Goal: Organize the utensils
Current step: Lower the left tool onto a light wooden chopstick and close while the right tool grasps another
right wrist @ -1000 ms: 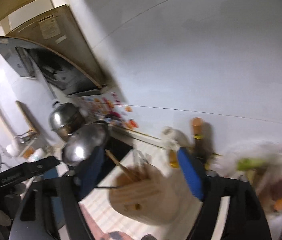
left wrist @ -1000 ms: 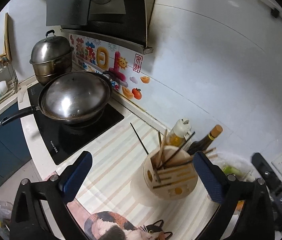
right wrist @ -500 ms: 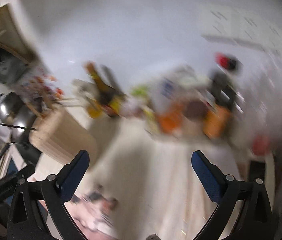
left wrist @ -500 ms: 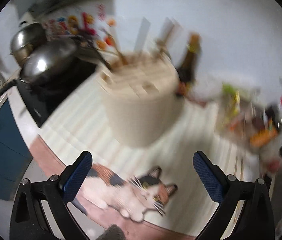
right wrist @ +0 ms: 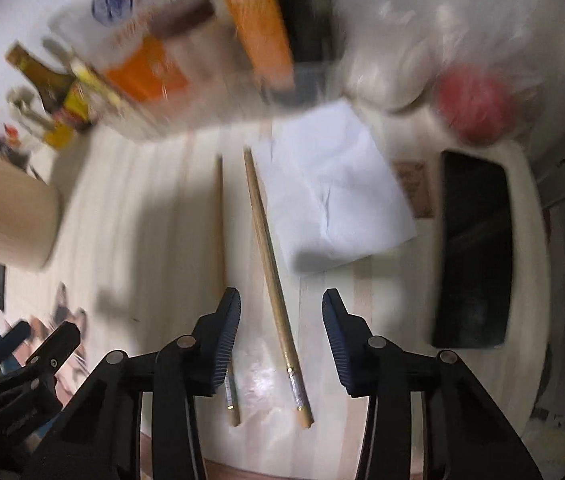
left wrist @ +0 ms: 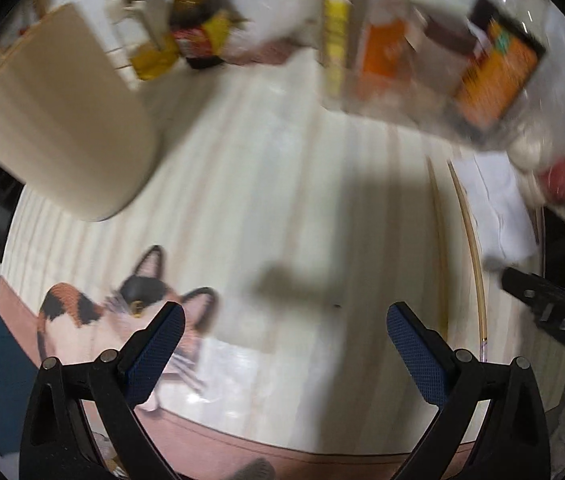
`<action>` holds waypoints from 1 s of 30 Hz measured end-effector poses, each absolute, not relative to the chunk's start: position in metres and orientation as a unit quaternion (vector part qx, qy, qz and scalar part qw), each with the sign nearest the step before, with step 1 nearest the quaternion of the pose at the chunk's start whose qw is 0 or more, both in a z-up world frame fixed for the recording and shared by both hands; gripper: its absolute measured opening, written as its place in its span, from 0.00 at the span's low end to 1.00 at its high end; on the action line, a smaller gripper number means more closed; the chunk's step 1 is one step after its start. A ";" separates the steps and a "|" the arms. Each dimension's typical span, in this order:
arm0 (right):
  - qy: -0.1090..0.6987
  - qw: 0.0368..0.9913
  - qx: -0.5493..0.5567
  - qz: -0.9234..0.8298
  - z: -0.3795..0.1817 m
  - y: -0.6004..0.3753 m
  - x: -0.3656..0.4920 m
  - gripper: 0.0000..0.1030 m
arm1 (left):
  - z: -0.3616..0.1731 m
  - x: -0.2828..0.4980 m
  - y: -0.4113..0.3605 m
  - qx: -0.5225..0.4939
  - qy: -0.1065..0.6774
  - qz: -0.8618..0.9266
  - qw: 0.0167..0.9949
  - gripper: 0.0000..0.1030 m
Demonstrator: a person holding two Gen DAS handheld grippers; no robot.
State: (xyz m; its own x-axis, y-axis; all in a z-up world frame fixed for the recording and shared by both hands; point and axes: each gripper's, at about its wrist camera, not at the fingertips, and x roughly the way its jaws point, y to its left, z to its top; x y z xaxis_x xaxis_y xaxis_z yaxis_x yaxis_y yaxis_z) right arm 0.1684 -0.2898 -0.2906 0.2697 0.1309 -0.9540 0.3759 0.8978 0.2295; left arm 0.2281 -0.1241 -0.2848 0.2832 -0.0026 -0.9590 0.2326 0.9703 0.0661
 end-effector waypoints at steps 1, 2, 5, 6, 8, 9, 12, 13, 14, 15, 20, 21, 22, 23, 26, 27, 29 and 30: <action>0.605 0.765 0.210 -0.075 -0.297 -0.287 0.172 0.43 | -0.289 0.228 -0.129 0.102 0.597 -0.075 0.792 1.00; 0.612 0.760 0.207 -0.068 -0.304 -0.284 0.175 0.43 | -0.292 0.228 -0.133 0.105 0.599 -0.077 0.790 1.00; 0.623 0.759 0.173 -0.077 -0.317 -0.276 0.175 0.18 | -0.302 0.230 -0.144 0.109 0.606 -0.083 0.784 1.00; 0.628 0.755 0.172 -0.073 -0.319 -0.277 0.174 0.06 | -0.304 0.231 -0.148 0.107 0.607 -0.087 0.782 0.99; 0.627 0.751 0.189 -0.087 -0.319 -0.285 0.164 0.06 | -0.308 0.232 -0.155 0.097 0.611 -0.103 0.779 0.97; 0.627 0.749 0.193 -0.095 -0.319 -0.290 0.159 0.06 | -0.309 0.232 -0.159 0.092 0.612 -0.111 0.778 0.96; 0.624 0.740 0.222 -0.114 -0.319 -0.304 0.144 0.06 | -0.314 0.232 -0.177 0.086 0.616 -0.138 0.771 0.82; 0.623 0.739 0.227 -0.118 -0.319 -0.308 0.139 0.06 | -0.317 0.232 -0.184 0.086 0.618 -0.144 0.768 0.78; 0.622 0.737 0.233 -0.122 -0.320 -0.311 0.138 0.06 | -0.320 0.232 -0.192 0.087 0.620 -0.154 0.765 0.75; 0.621 0.735 0.238 -0.127 -0.320 -0.314 0.135 0.06 | -0.320 0.231 -0.198 0.089 0.620 -0.158 0.763 0.73; 0.619 0.729 0.257 -0.139 -0.323 -0.323 0.128 0.06 | -0.334 0.235 -0.223 0.109 0.625 -0.168 0.754 0.43; 0.618 0.729 0.258 -0.140 -0.323 -0.323 0.128 0.06 | -0.337 0.236 -0.225 0.111 0.627 -0.169 0.753 0.38; 0.618 0.729 0.257 -0.140 -0.323 -0.323 0.129 0.06 | -0.338 0.236 -0.227 0.107 0.625 -0.176 0.753 0.30; 0.618 0.730 0.256 -0.141 -0.326 -0.319 0.125 0.06 | -0.339 0.237 -0.230 0.113 0.624 -0.174 0.753 0.13; 0.621 0.728 0.255 -0.142 -0.328 -0.319 0.123 0.06 | -0.338 0.240 -0.229 0.120 0.619 -0.167 0.758 0.05; 0.622 0.727 0.253 -0.143 -0.328 -0.319 0.125 0.06 | -0.337 0.241 -0.225 0.117 0.620 -0.163 0.759 0.05; 0.625 0.728 0.241 -0.146 -0.328 -0.316 0.131 0.06 | -0.335 0.244 -0.211 0.112 0.620 -0.154 0.761 0.05; 0.627 0.728 0.236 -0.143 -0.328 -0.311 0.133 0.06 | -0.334 0.247 -0.199 0.107 0.622 -0.143 0.763 0.05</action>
State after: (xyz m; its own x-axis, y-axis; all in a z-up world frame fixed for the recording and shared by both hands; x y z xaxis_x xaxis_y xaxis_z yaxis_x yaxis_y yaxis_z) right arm 0.1335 -0.3107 -0.3283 0.1727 0.0876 -0.9811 0.5054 0.8471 0.1646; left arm 0.2468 -0.1986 -0.3344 0.1865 -0.0857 -0.9787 0.3508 0.9363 -0.0152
